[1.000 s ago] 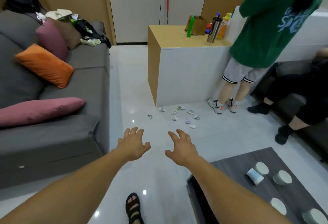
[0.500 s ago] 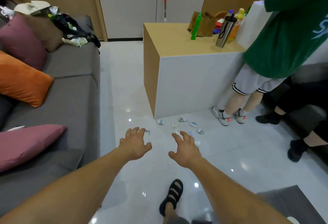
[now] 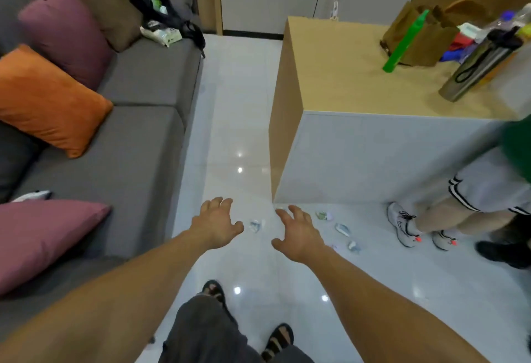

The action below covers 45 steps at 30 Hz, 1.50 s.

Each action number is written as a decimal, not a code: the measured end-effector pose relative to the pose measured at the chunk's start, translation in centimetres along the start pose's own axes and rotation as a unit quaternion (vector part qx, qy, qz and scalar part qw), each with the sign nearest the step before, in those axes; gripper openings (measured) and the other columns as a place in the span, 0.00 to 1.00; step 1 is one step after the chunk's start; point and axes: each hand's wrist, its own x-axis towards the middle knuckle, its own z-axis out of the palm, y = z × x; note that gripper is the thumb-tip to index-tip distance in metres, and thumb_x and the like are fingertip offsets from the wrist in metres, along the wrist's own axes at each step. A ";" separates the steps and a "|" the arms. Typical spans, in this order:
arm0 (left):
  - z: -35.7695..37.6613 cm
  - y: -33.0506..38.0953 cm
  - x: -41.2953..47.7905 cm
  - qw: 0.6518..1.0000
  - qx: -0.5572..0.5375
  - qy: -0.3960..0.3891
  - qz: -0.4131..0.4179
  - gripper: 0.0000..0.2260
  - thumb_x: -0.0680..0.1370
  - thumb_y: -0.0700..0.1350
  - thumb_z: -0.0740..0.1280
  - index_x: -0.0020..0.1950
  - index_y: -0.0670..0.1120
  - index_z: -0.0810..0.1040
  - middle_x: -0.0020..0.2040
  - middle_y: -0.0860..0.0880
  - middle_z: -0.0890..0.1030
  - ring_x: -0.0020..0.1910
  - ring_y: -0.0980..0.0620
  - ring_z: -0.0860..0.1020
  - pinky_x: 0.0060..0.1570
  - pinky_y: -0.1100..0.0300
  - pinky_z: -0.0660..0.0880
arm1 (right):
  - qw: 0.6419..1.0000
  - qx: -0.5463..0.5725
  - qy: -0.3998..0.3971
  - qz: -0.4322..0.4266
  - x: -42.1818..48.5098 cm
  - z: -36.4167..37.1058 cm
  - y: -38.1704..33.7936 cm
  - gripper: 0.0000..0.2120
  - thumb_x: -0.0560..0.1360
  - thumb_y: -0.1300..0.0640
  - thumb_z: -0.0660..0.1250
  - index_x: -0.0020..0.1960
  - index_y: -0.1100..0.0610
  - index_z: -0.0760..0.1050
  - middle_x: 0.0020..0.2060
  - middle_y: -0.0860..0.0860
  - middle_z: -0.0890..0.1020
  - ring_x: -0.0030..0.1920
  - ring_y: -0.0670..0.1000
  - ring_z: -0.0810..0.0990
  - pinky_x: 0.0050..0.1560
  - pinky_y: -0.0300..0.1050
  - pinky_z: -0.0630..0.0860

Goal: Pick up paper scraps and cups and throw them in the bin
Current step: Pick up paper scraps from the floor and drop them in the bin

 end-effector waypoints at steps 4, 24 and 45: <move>-0.7 -1.3 7.6 0.999 -0.017 -0.033 -0.003 0.33 0.77 0.59 0.61 0.77 0.49 0.54 0.78 0.47 0.55 0.76 0.45 0.52 0.71 0.45 0.59 | 0.999 -0.002 -0.032 0.015 6.8 0.0 -0.8 0.37 0.75 0.45 0.67 0.78 0.46 0.52 0.78 0.51 0.51 0.76 0.56 0.51 0.70 0.58 0.65; 32.2 -14.9 46.8 0.968 -0.132 -0.191 -0.099 0.32 0.77 0.58 0.62 0.77 0.49 0.56 0.76 0.47 0.60 0.74 0.45 0.59 0.69 0.48 0.62 | 0.984 -0.026 -0.160 0.069 50.1 34.2 12.3 0.41 0.73 0.43 0.70 0.78 0.48 0.51 0.75 0.50 0.56 0.72 0.56 0.61 0.62 0.54 0.71; 43.7 -11.7 52.7 0.876 -0.397 -0.205 -0.183 0.23 0.74 0.46 0.69 0.68 0.51 0.68 0.54 0.52 0.79 0.50 0.54 0.79 0.47 0.60 0.76 | 0.953 0.277 -0.091 -0.080 51.6 43.2 17.1 0.38 0.65 0.48 0.78 0.70 0.44 0.63 0.60 0.40 0.66 0.47 0.37 0.75 0.45 0.33 0.75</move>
